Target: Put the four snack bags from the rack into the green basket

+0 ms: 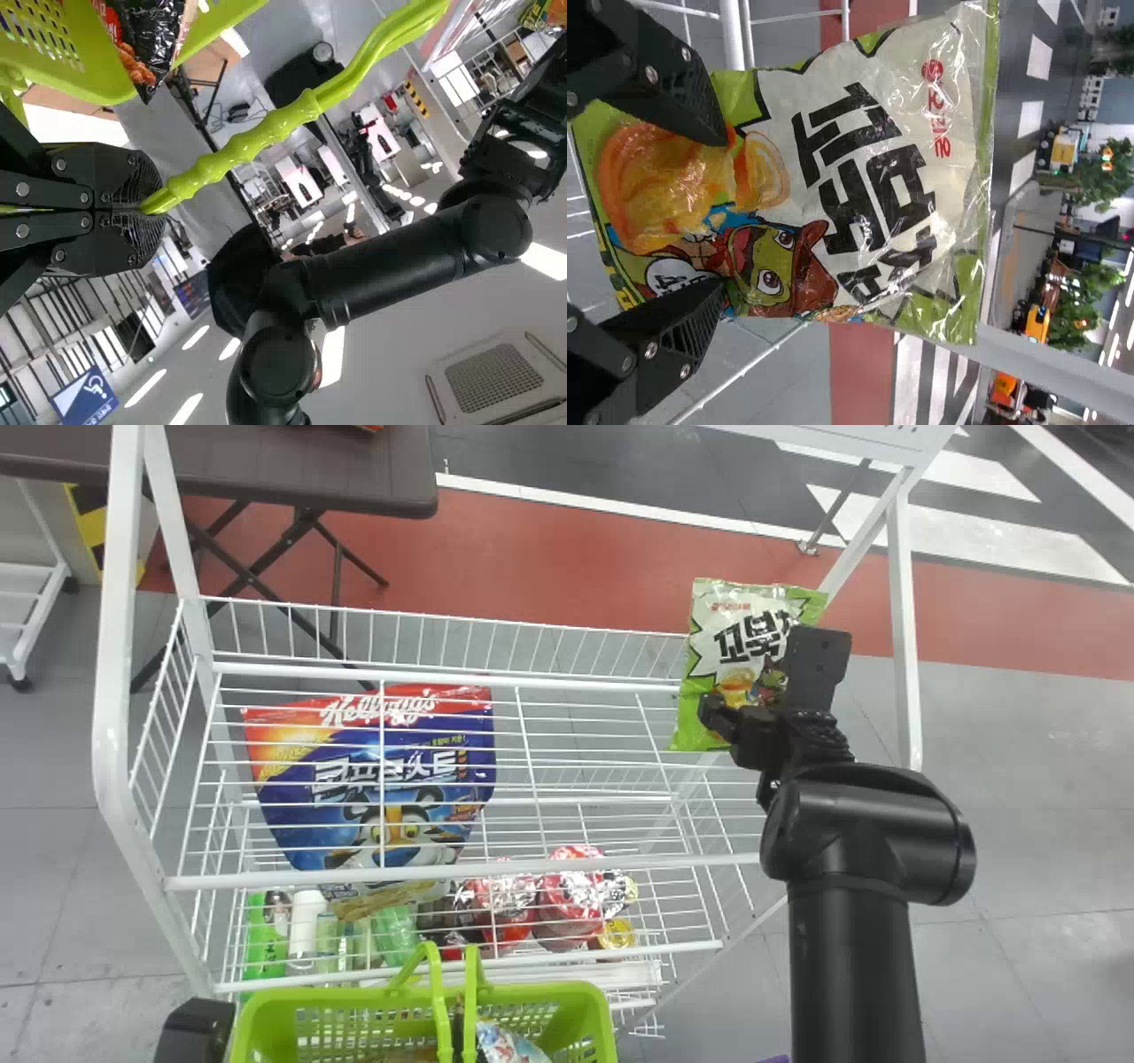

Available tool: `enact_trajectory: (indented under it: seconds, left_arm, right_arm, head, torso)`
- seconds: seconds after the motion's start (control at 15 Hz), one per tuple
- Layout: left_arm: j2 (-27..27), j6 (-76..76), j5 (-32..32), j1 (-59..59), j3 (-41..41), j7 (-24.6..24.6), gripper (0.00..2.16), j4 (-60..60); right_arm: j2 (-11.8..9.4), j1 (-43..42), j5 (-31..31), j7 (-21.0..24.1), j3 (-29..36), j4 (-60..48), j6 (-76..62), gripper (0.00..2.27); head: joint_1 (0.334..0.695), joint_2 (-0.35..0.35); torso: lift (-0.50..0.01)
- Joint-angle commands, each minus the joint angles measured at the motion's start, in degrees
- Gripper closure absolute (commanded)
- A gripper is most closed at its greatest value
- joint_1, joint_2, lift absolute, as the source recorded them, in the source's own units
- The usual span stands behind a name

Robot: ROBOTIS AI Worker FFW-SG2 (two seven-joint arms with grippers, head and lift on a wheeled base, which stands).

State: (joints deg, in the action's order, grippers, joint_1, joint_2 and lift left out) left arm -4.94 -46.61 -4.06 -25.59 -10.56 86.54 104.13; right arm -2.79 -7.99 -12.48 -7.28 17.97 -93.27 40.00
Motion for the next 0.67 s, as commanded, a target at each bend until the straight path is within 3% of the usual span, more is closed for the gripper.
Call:
enact_trajectory:
  seconds: [0.0, 0.6]
  left_arm:
    - [0.0, -0.6, 0.0, 0.6, -0.1, -0.1, 2.13, -0.3]
    - [-0.2, -0.8, -0.5, 0.9, 1.2, 0.0, 2.13, -0.8]
  right_arm:
    - [-0.1, 0.6, 2.3, -1.2, 1.6, -0.2, 2.3, 2.04]
    - [0.0, 8.2, 10.4, -3.4, 2.0, -10.4, -0.5, 2.1]
  head:
    - [0.695, -0.35]
    - [0.695, -0.35]
  torso:
    - [-0.006]
    - [-0.006]
